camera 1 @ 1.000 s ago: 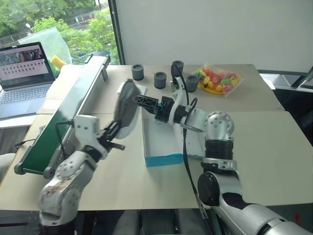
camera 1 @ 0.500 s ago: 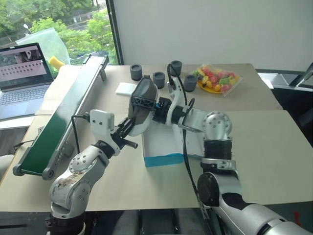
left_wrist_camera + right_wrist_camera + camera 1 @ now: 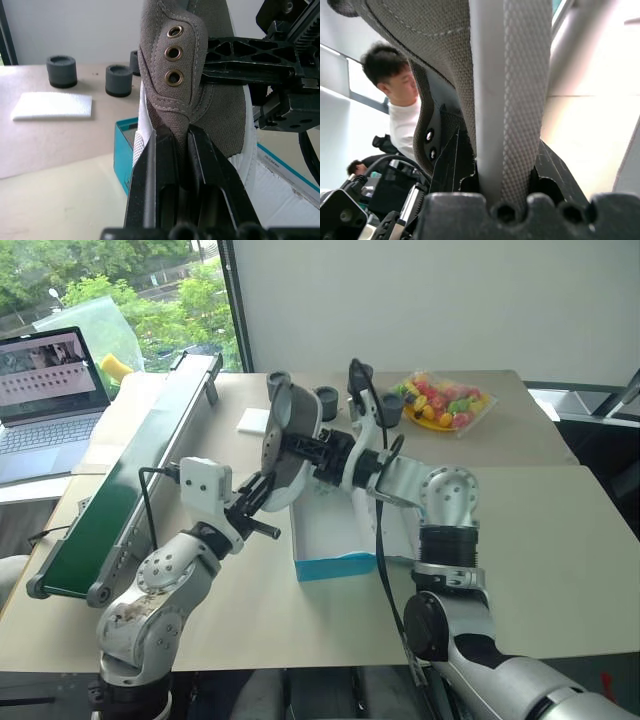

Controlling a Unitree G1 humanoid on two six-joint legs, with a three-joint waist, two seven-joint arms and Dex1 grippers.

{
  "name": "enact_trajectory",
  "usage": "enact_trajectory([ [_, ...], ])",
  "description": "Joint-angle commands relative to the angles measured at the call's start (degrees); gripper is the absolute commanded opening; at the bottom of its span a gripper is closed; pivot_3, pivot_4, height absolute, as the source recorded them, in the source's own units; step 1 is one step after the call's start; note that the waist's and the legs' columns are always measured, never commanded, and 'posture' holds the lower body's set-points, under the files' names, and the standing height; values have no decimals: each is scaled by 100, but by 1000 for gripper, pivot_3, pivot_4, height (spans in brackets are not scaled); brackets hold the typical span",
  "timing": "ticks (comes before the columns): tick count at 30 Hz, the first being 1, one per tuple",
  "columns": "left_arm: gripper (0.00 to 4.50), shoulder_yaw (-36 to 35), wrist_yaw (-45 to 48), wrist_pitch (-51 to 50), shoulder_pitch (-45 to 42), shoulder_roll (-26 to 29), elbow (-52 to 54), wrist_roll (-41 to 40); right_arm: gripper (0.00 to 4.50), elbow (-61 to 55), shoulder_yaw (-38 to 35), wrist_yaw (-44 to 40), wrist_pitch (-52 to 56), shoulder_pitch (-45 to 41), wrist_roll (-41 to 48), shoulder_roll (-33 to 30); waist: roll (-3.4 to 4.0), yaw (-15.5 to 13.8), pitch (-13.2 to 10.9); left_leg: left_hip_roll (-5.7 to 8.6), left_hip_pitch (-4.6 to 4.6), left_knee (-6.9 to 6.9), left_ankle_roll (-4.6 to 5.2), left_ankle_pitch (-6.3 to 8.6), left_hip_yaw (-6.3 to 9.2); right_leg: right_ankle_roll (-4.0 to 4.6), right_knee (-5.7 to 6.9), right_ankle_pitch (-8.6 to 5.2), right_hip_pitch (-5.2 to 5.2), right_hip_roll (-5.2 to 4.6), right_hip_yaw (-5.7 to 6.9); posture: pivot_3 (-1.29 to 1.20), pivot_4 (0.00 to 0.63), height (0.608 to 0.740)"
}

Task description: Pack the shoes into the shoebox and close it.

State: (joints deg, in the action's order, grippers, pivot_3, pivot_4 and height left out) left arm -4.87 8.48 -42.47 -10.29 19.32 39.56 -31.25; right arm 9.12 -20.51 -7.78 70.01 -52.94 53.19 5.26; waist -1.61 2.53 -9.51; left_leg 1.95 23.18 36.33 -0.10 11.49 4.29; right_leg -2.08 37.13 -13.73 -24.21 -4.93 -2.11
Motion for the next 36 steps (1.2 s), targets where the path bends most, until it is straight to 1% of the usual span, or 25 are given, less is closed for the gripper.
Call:
enact_trajectory([
  [1, 1529, 256, 76, 19, -14, 85, -140, 246, 818, -323, -127, 86, -99, -285, 704, 513, 0, 4, 0, -1, -2, 0, 0, 0, -1, 0, 1, 0, 1, 1, -1, 0, 150, 740],
  [2, 1879, 310, 115, 40, -1, 138, -99, 301, 818, -224, -197, 235, -268, -328, 642, 486, 0, 4, 0, -1, -1, 0, 0, 0, -1, 0, 1, 0, 0, 1, -1, 0, 150, 740],
  [5, 1879, 351, 290, 97, 159, 318, 75, 354, 818, 259, -331, 569, -697, -521, 320, 216, 0, 4, 0, 0, -2, -1, 0, 0, -3, 0, -1, 0, 2, 2, -1, 0, 150, 740],
  [7, 1879, 248, 410, 88, 309, 431, 235, 253, 818, 644, -260, 536, -884, -698, 25, -169, 2, 19, -1, 0, 0, -1, 0, 0, -9, 0, -1, 0, -1, 2, -3, 0, 150, 740],
  [9, 1879, 56, 561, 37, 512, 621, 426, 137, 818, 1355, -229, 573, -932, -1049, -355, -684, 3, 7, -3, 0, 2, -1, 1, 0, -13, 0, 1, 0, -6, 2, -7, 0, 150, 740],
  [11, 1879, -43, 622, -8, 609, 711, 524, 55, 818, 1886, -187, 549, -934, -1291, -607, -1006, 4, -17, -3, 0, 2, -1, 1, 0, -30, 0, -1, 0, -5, 3, -6, 0, 150, 740],
  [14, 1879, -108, 711, -98, 799, 818, 731, -78, 818, 2636, 202, 365, -712, -1593, -1152, -1548, 3, -30, -3, -1, 4, -1, 1, 0, -40, 0, -10, 0, 3, 3, 4, 0, 150, 740],
  [17, 1879, -53, 912, -198, 1146, 1064, 1084, -189, 818, 2892, 926, -115, 16, -1818, -1555, -2023, 2, -12, -4, -5, 5, -2, 5, 2, -57, 0, -14, 0, 3, 2, -6, 0, 150, 740],
  [19, 1879, -72, 1027, -206, 1360, 1172, 1216, -250, 818, 2973, 1264, -303, 534, -1948, -1732, -2204, 4, 20, -5, -10, 8, -3, 7, 3, -67, 0, -13, 0, -4, 3, -12, 0, 150, 740],
  [22, 1879, -9, 1112, -115, 1533, 1231, 1190, -193, 818, 2906, 1620, -503, 1244, -2038, -1878, -2257, 7, 26, -7, -23, 4, -3, 10, 5, -88, 1, -10, 0, -8, 13, -27, 0, 150, 740],
  [24, 1879, 8, 1066, -101, 1542, 1142, 1160, -218, 818, 2854, 1747, -561, 1540, -2038, -1951, -2194, 7, 18, -7, -38, 1, -1, 10, 5, -95, 11, -13, 7, -4, 27, -29, 0, 150, 740],
  [27, 1879, 127, 970, -103, 1477, 1014, 1184, -201, 818, 2708, 2161, -672, 1813, -1874, -2105, -2059, 7, 2, -7, -58, -2, 3, 10, 6, -98, 16, -26, 17, 6, 49, -29, 0, 150, 740],
  [31, 1879, 228, 871, -123, 1431, 930, 1210, -126, 818, 2772, 2377, -844, 1799, -1758, -2295, -1889, 7, 1, -7, -59, 3, 4, 11, 6, -100, 15, -28, 19, 1, 50, -30, 0, 150, 740],
  [36, 1879, 216, 770, -145, 1393, 906, 1242, -116, 818, 3308, 2527, -1045, 1349, -1641, -2692, -1706, 7, -4, -7, -60, 3, 4, 10, 7, -101, 15, -27, 20, -1, 50, -30, 0, 150, 740],
])
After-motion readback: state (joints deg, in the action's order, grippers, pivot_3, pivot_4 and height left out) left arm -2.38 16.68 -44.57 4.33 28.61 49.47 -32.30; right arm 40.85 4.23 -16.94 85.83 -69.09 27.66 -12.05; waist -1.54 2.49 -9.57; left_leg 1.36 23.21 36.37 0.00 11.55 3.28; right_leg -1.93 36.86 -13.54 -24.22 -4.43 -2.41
